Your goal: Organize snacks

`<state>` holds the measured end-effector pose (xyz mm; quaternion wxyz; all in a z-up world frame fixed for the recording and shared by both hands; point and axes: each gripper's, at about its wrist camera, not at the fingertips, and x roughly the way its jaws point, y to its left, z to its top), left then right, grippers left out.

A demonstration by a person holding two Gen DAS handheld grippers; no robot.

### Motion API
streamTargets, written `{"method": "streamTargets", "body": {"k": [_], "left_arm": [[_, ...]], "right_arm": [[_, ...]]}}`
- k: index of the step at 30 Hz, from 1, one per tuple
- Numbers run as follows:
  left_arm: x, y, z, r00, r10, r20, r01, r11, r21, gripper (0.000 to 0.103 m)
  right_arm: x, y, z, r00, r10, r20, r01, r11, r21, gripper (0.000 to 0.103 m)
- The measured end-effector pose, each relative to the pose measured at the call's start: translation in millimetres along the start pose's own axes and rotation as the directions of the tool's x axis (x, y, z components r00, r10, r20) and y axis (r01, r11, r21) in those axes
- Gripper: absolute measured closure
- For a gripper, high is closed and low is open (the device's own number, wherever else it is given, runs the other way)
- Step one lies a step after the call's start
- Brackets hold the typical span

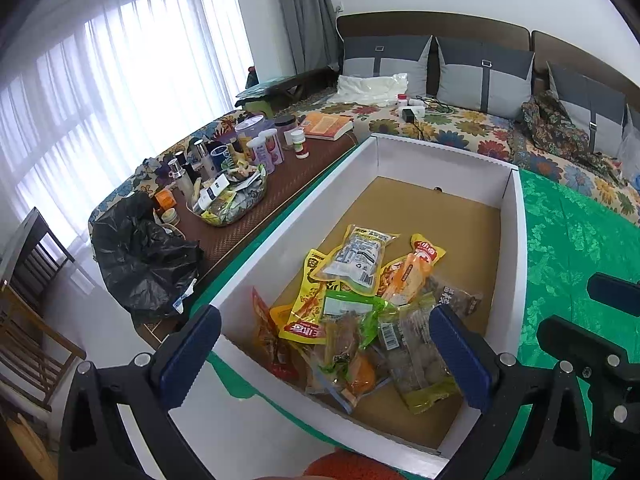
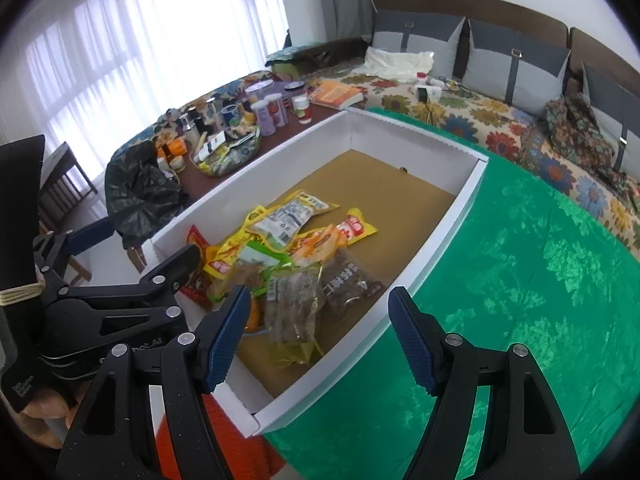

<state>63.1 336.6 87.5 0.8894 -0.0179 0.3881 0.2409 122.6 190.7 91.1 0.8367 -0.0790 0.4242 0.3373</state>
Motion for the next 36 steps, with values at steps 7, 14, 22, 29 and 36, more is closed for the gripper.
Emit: {"method": "streamTargets", "body": {"k": [7, 14, 22, 29, 36], "left_arm": [[1.4, 2.0, -3.4, 0.999, 0.032, 0.001, -0.032, 0.999, 0.002, 0.0], [3.9, 6.0, -4.7, 0.999, 0.041, -0.002, -0.042, 0.999, -0.002, 0.0], [5.7, 7.9, -6.4, 0.999, 0.041, -0.009, -0.041, 0.999, -0.007, 0.0], [5.3, 9.3, -7.7, 0.999, 0.042, -0.01, -0.042, 0.999, -0.015, 0.0], [4.7, 14.7, -6.1, 0.999, 0.04, -0.007, -0.04, 0.999, -0.031, 0.0]], "right_arm": [[1.1, 6.0, 1.7, 1.0, -0.01, -0.006, 0.01, 1.0, -0.021, 0.028], [3.9, 7.6, 2.6, 1.0, -0.013, -0.014, 0.013, 1.0, -0.018, 0.028], [5.6, 10.3, 1.3, 1.0, -0.012, -0.027, 0.011, 1.0, -0.025, 0.028], [5.8, 13.0, 1.9, 0.999, -0.015, -0.03, 0.014, 0.999, -0.029, 0.028], [5.5, 16.0, 2.7, 0.999, -0.014, -0.031, 0.013, 0.999, -0.038, 0.028]]}}
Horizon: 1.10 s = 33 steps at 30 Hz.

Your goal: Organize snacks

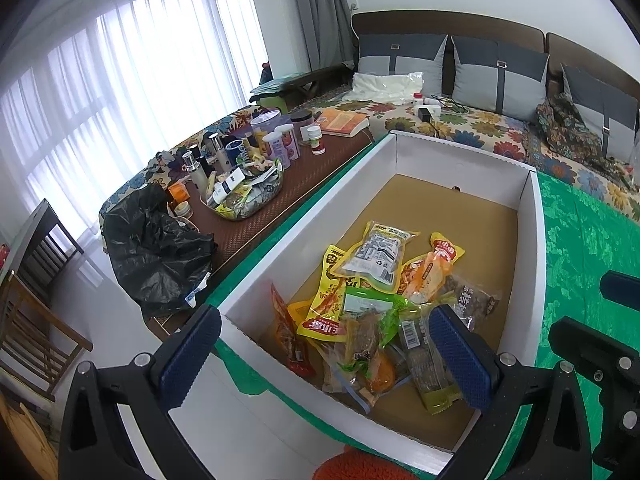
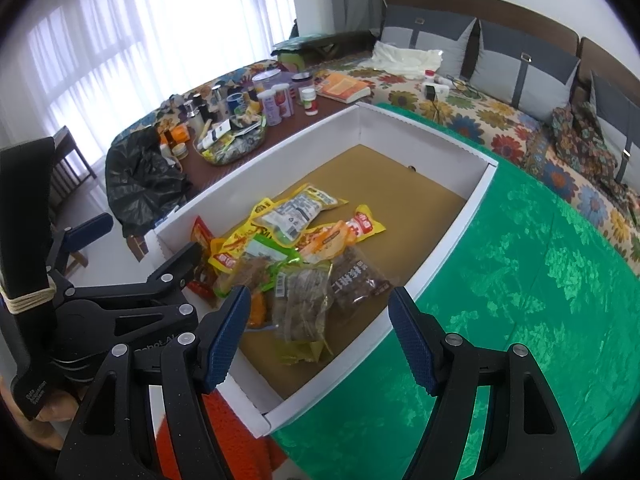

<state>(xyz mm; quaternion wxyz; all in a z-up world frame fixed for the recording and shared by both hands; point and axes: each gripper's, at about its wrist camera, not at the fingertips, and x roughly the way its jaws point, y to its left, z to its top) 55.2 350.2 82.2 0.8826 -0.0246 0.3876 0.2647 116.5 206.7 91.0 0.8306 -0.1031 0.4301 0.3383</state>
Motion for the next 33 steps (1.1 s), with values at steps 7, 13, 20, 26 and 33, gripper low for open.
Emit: {"method": "streamTargets", "body": {"k": [7, 13, 20, 26, 33], "left_arm": [[1.4, 4.4, 0.9, 1.0, 0.002, -0.002, -0.002, 1.0, -0.015, 0.0], [3.8, 6.5, 0.9, 1.0, -0.001, -0.004, 0.001, 1.0, -0.024, 0.0], [5.2, 15.6, 0.9, 1.0, -0.021, -0.005, 0.021, 0.999, -0.043, 0.0], [4.1, 24.9, 2.9, 0.998, -0.066, -0.021, 0.064, 0.996, -0.06, 0.0], [-1.4, 35.8, 5.9, 0.996, -0.083, -0.019, 0.081, 0.993, -0.082, 0.0]], "right_arm": [[1.2, 2.9, 2.0, 1.0, 0.006, -0.005, -0.006, 1.0, -0.011, 0.028], [2.5, 7.1, 3.7, 1.0, 0.013, -0.011, -0.013, 1.0, -0.023, 0.028], [6.7, 15.3, 6.6, 1.0, 0.007, -0.021, -0.008, 0.999, -0.039, 0.028], [6.0, 20.0, 7.8, 1.0, -0.006, -0.028, 0.005, 0.999, -0.036, 0.028], [2.1, 27.0, 9.4, 0.999, 0.001, -0.032, -0.002, 0.999, -0.048, 0.028]]}}
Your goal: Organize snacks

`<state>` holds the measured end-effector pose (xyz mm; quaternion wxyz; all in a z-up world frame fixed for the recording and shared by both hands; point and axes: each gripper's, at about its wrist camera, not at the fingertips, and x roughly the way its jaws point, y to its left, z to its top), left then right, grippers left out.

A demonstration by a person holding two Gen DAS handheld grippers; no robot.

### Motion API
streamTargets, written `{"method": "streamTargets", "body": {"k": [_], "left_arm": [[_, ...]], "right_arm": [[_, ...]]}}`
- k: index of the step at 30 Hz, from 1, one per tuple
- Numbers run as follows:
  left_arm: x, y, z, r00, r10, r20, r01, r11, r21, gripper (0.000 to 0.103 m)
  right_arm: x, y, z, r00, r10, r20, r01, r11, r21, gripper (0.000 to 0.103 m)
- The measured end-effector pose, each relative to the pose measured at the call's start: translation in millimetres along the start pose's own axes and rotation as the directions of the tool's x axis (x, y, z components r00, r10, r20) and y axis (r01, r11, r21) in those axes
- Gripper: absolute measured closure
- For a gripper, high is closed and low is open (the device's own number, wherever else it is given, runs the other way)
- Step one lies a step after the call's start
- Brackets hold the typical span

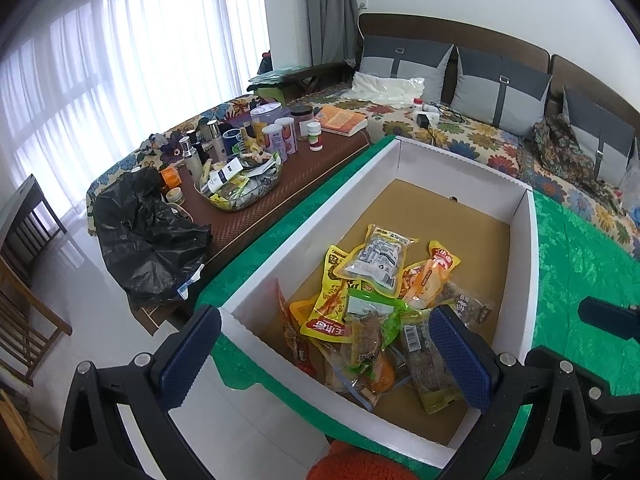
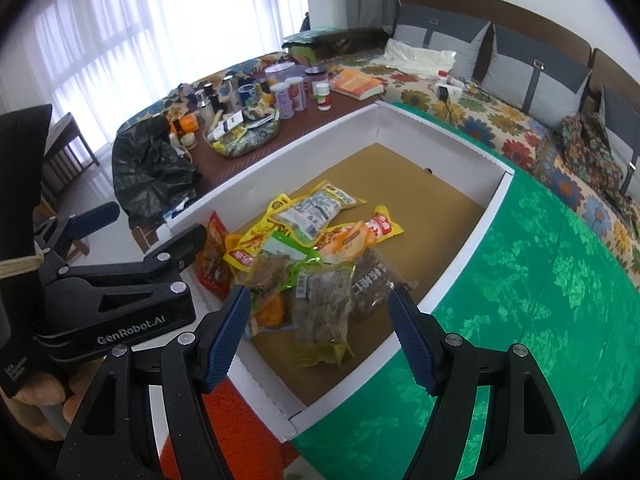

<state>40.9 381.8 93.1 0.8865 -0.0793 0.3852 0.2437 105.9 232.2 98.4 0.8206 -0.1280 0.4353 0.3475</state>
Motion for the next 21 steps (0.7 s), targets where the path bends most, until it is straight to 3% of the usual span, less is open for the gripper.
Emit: {"method": "streamTargets", "body": {"k": [12, 18, 21], "left_arm": [[-4.3, 2.6, 4.4, 1.0, -0.011, 0.016, 0.011, 1.0, 0.006, 0.0], [-1.4, 6.3, 3.4, 0.996, -0.09, -0.009, 0.089, 0.996, -0.027, 0.0], [-3.5, 5.7, 2.5, 0.997, -0.083, 0.001, 0.083, 0.996, -0.024, 0.0]], "right_arm": [[-4.9, 5.0, 2.3, 1.0, 0.002, 0.006, -0.002, 1.0, -0.009, 0.028], [-2.4, -1.2, 1.2, 1.0, -0.006, 0.001, 0.006, 1.0, 0.006, 0.028], [-1.6, -3.1, 0.1, 1.0, -0.003, 0.002, 0.003, 1.0, 0.014, 0.028]]}}
